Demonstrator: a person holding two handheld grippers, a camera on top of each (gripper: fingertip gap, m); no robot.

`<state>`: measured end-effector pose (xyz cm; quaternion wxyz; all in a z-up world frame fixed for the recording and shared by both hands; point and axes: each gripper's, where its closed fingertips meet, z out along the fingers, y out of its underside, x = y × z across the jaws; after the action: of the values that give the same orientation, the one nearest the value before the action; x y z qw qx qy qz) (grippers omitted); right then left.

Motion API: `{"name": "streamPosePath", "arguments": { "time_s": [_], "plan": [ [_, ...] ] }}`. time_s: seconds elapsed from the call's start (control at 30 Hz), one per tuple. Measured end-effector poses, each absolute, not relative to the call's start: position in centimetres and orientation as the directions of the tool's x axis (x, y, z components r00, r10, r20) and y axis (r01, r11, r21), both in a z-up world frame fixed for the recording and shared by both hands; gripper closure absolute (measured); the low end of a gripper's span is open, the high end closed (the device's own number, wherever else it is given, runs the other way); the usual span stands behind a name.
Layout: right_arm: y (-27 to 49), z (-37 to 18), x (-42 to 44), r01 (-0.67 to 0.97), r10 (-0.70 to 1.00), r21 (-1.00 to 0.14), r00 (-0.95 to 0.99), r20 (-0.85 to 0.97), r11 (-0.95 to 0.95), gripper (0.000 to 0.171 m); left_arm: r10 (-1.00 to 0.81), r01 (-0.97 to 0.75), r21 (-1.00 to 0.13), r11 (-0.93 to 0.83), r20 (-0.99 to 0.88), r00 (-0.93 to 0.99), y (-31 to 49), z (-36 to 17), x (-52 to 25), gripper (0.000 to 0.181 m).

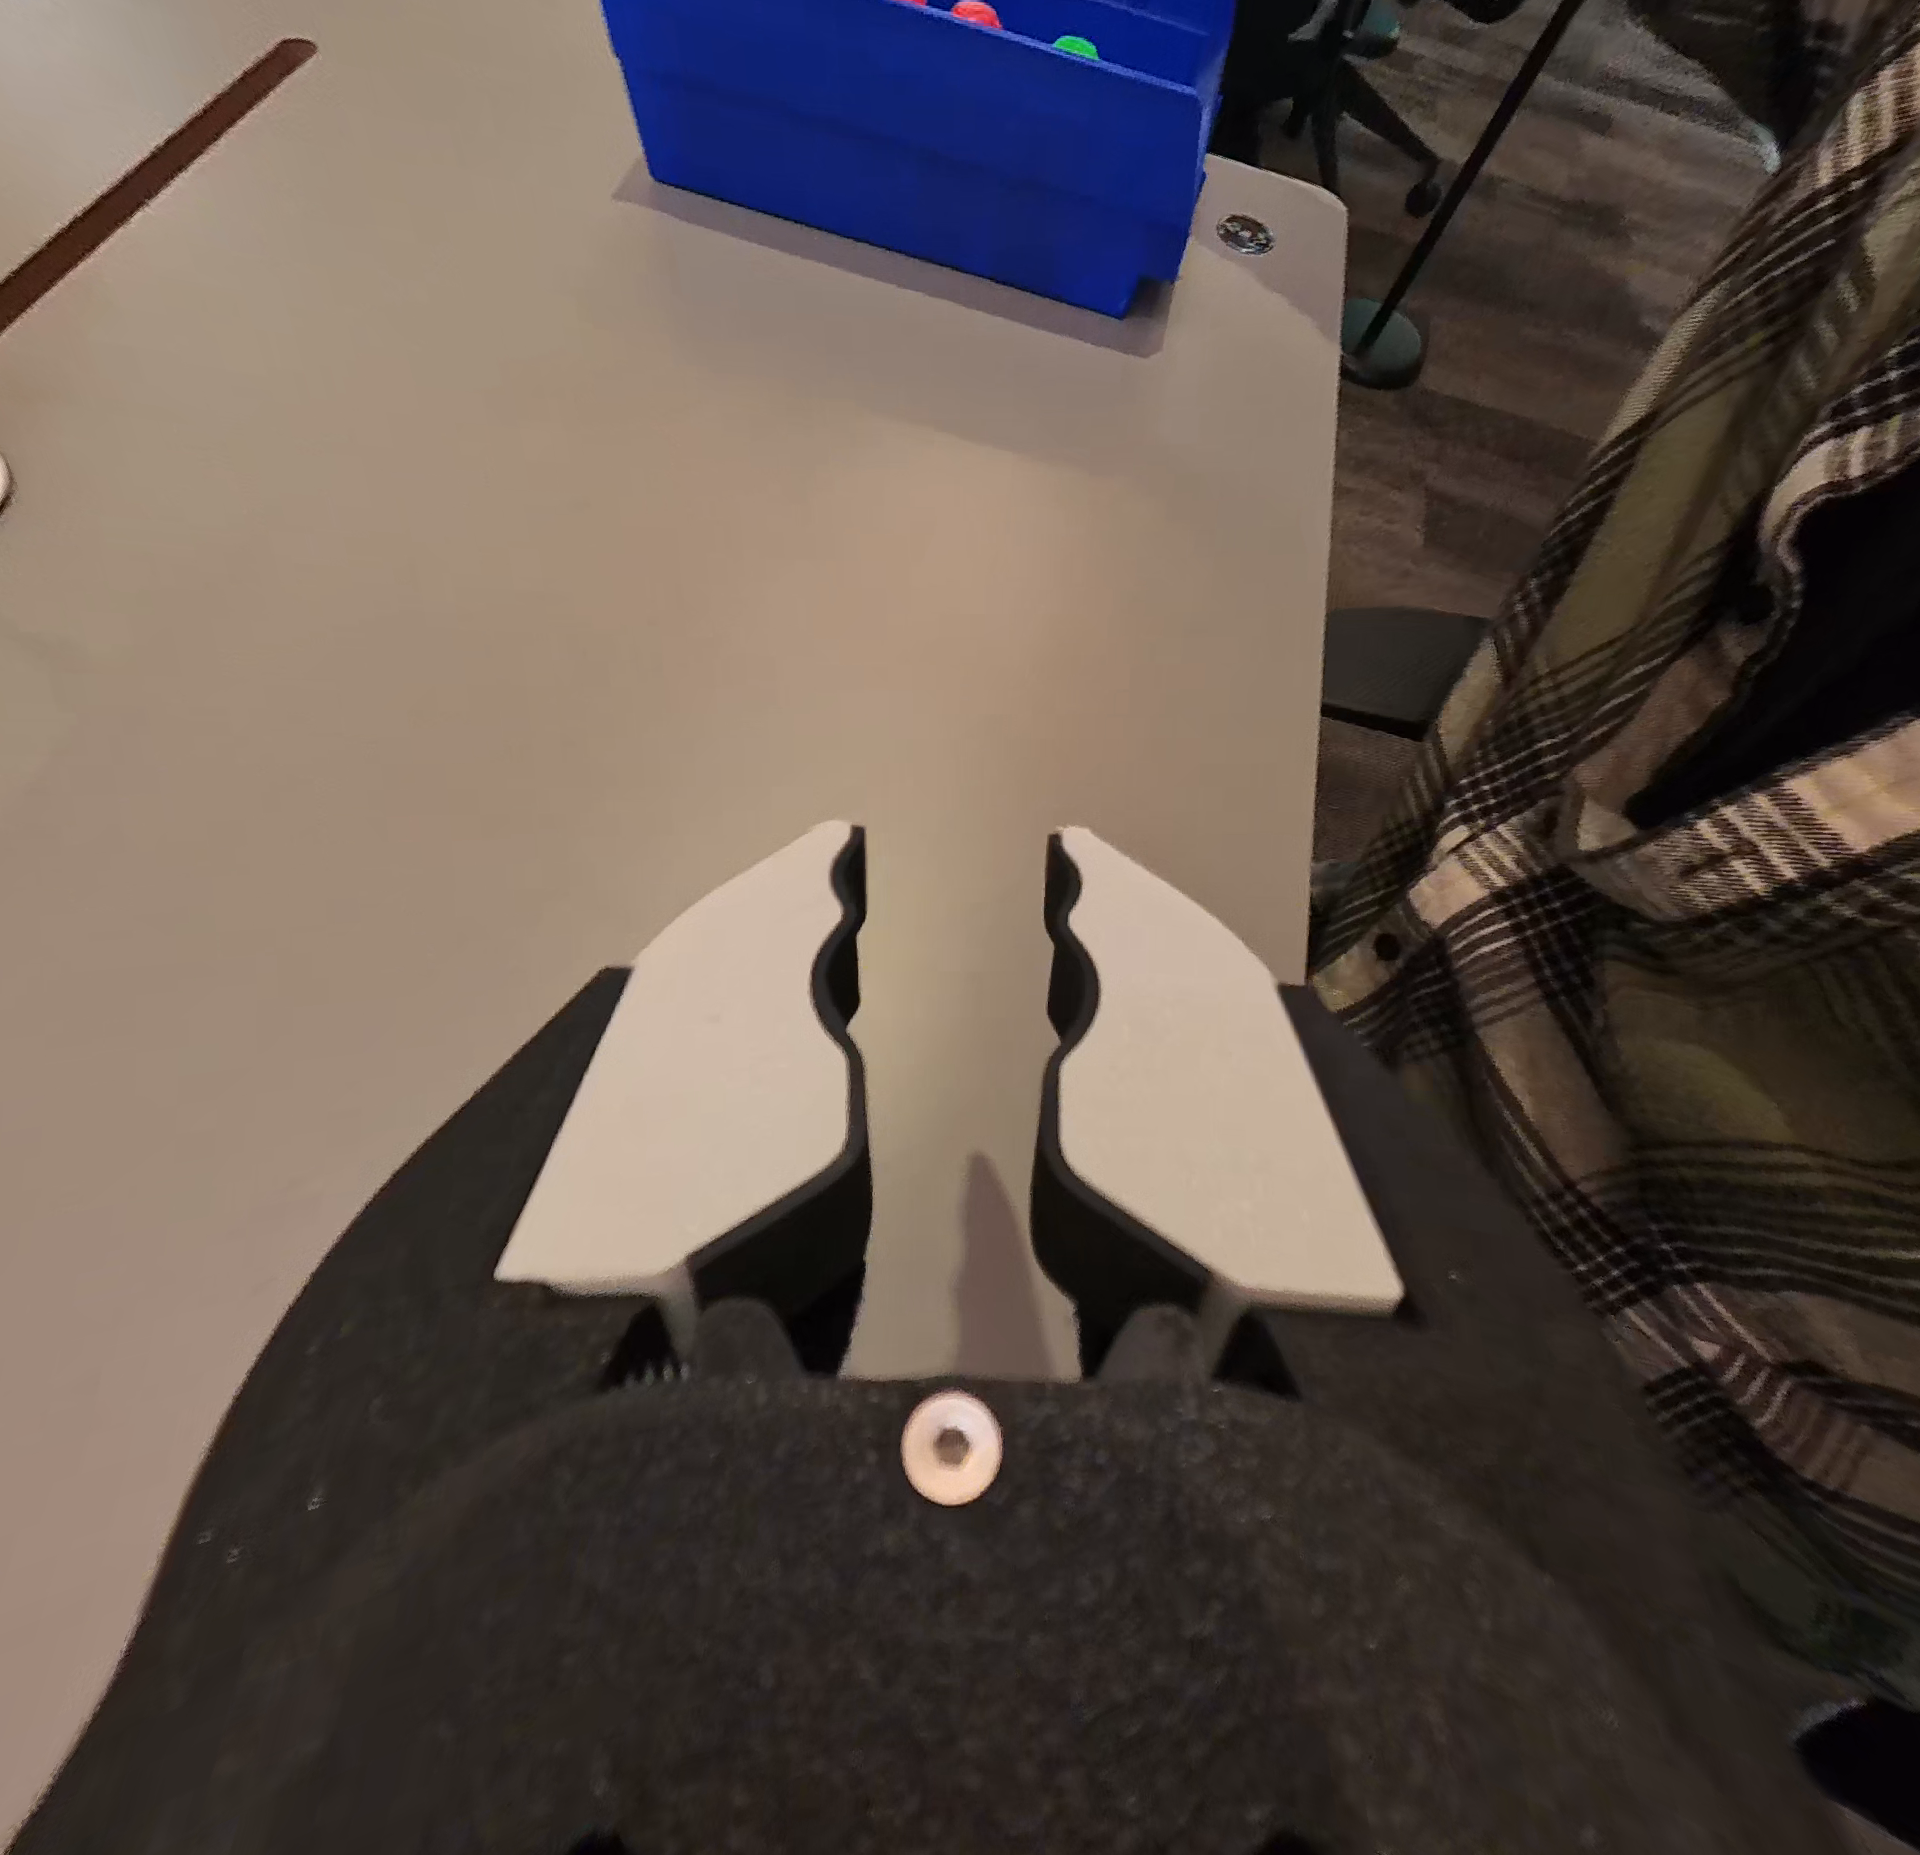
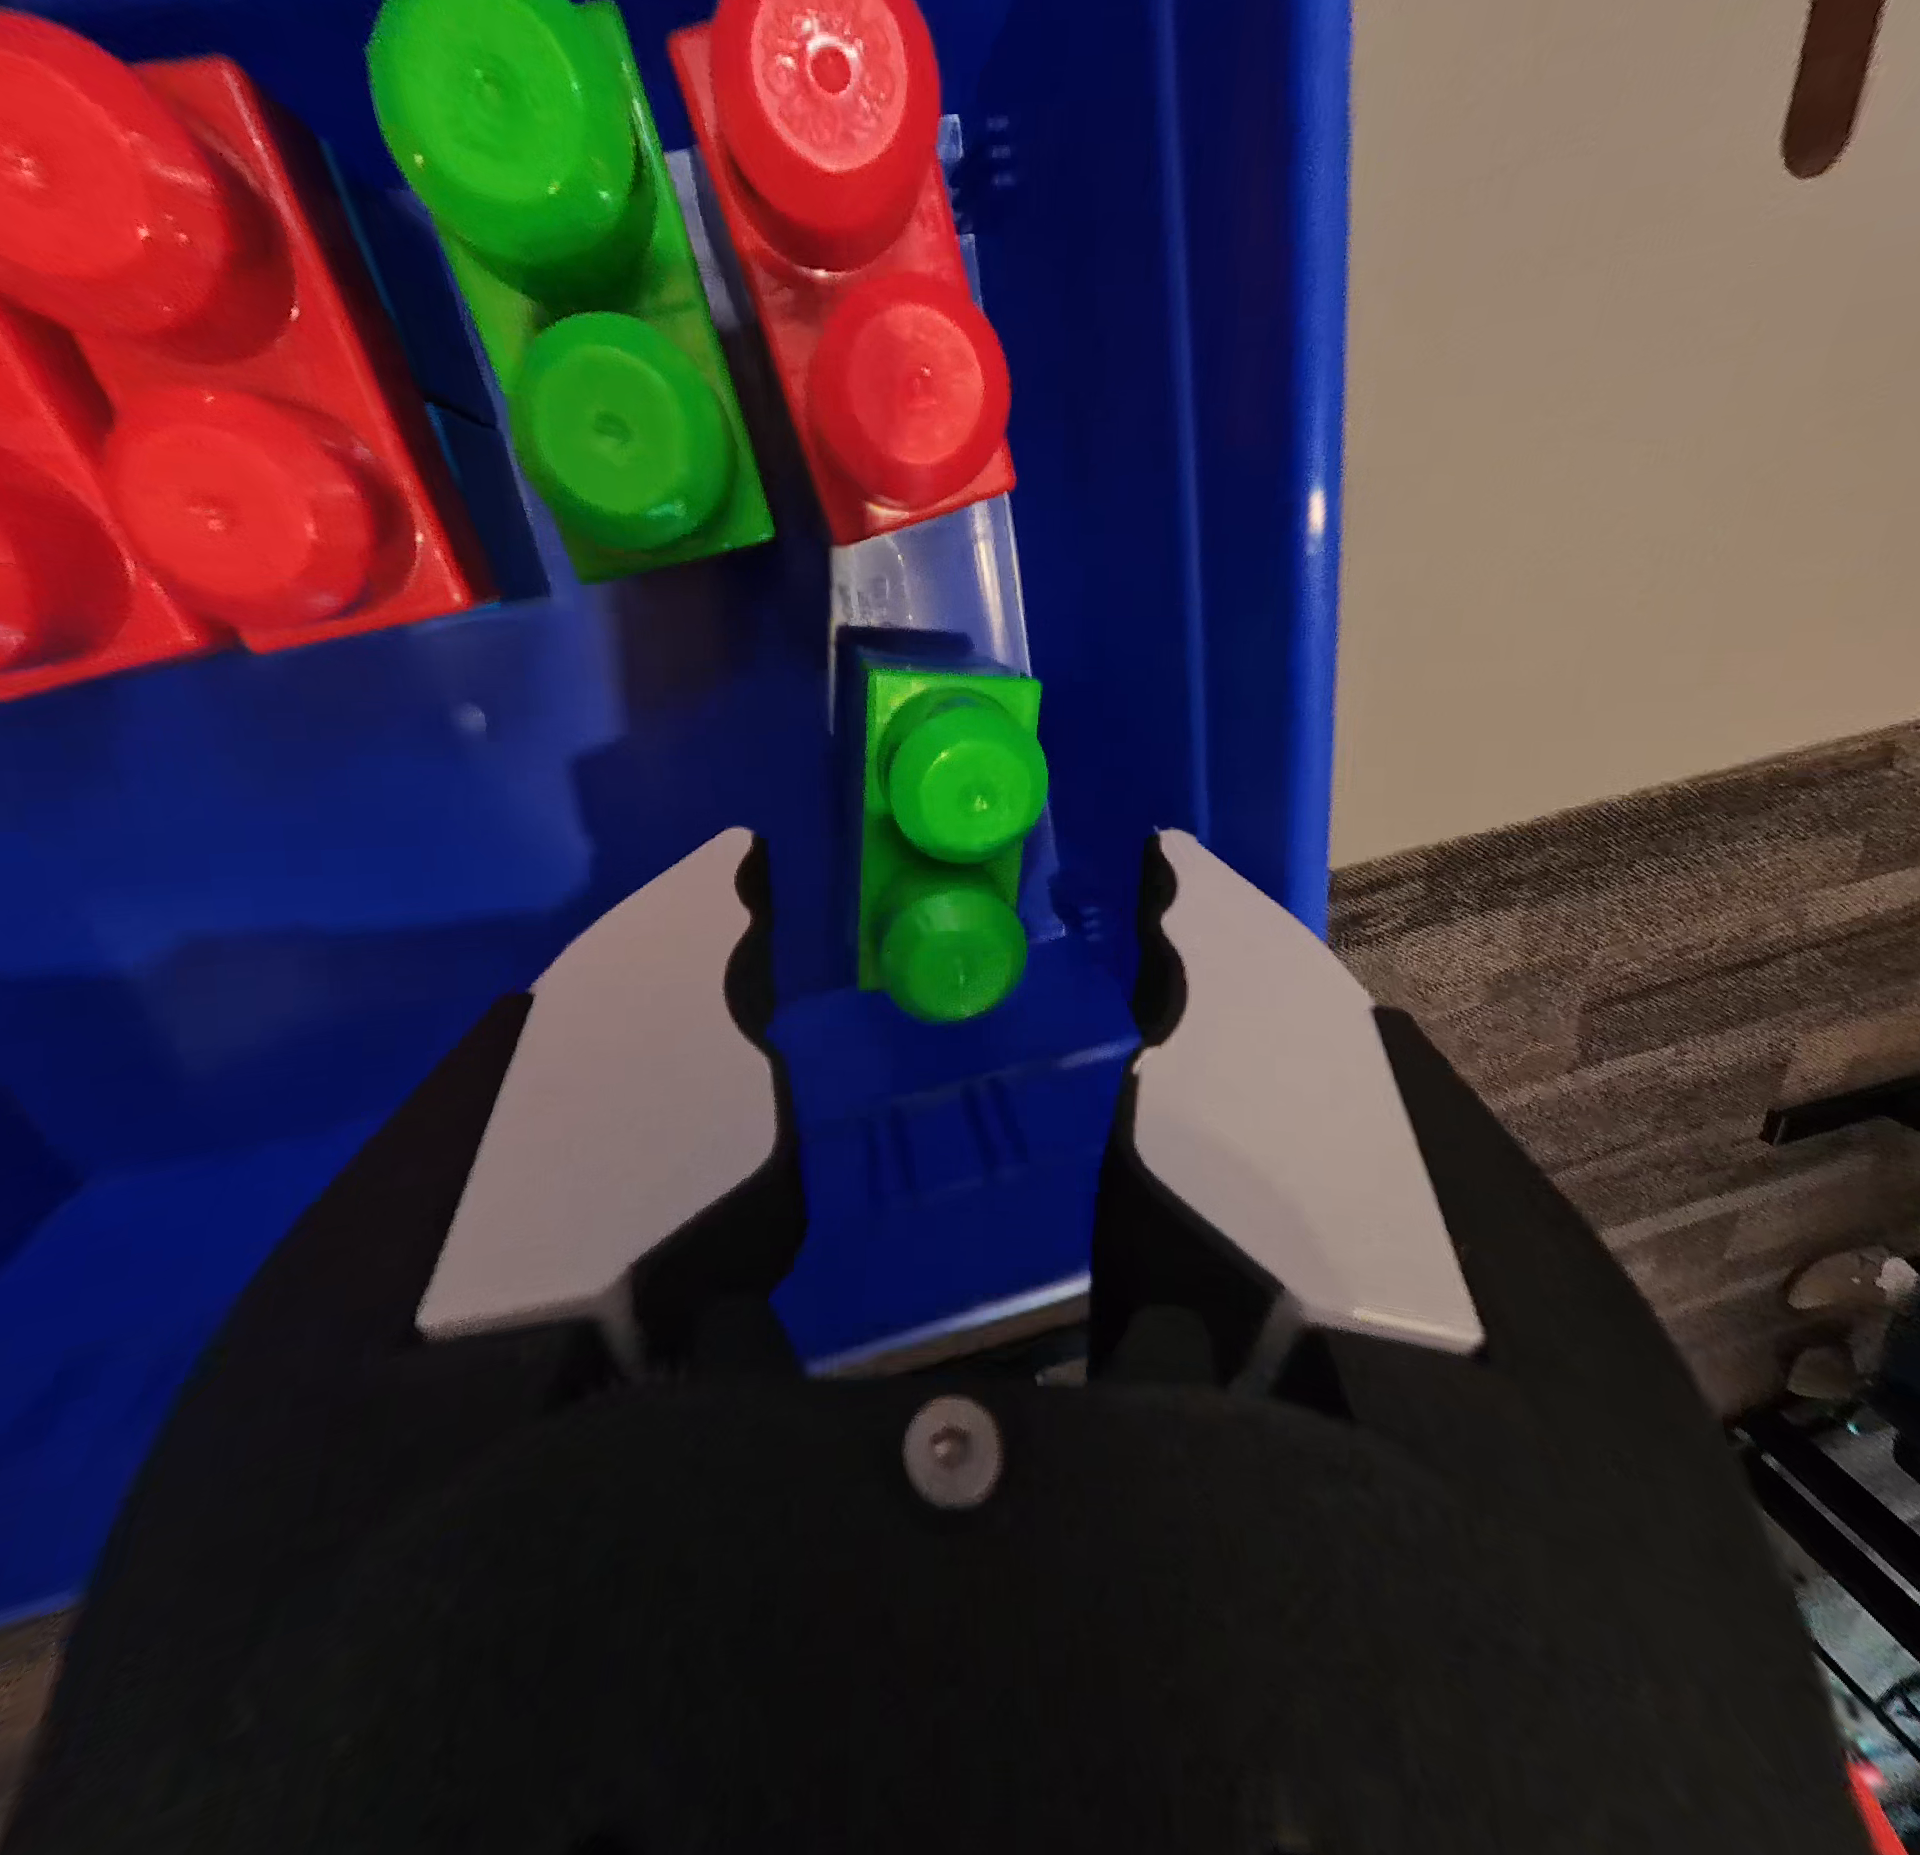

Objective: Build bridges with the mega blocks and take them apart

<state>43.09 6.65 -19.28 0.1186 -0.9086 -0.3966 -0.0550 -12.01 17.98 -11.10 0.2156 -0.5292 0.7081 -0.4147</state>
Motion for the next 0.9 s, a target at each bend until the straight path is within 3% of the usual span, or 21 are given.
{"name": "streamPosePath", "arguments": {
  "time_s": [0.3, 0.6, 0.77, 0.9],
  "plan": [
    [4.8, -10.4, 41.3, 0.658, 0.571, -0.271, 0.749, 0.336, -0.703, 0.077, -0.980, -0.507, -0.862, 0.009, 0.095, -0.178, 22.4, -10.2, -13.9, 0.124],
    [4.8, -2.1, 33.6, 0.523, 0.322, -0.520, 0.844, 0.429, -0.675, 0.025, -0.998, -0.468, -0.882, -0.054, 0.040, 0.040, 28.0, -9.9, -17.9, 0.079],
    [4.7, -0.8, 28.0, 0.410, 0.205, -0.623, 0.904, 0.375, -0.666, 0.025, -0.981, -0.488, -0.872, -0.039, -0.061, 0.187, 32.2, -8.7, -22.5, 0.063],
    [5.0, -0.5, 22.3, 0.249, 0.153, -0.727, 0.968, 0.197, -0.640, 0.025, -0.942, -0.513, -0.854, -0.080, -0.105, 0.320, 36.3, -7.1, -28.5, 0.061]
  ]
}}
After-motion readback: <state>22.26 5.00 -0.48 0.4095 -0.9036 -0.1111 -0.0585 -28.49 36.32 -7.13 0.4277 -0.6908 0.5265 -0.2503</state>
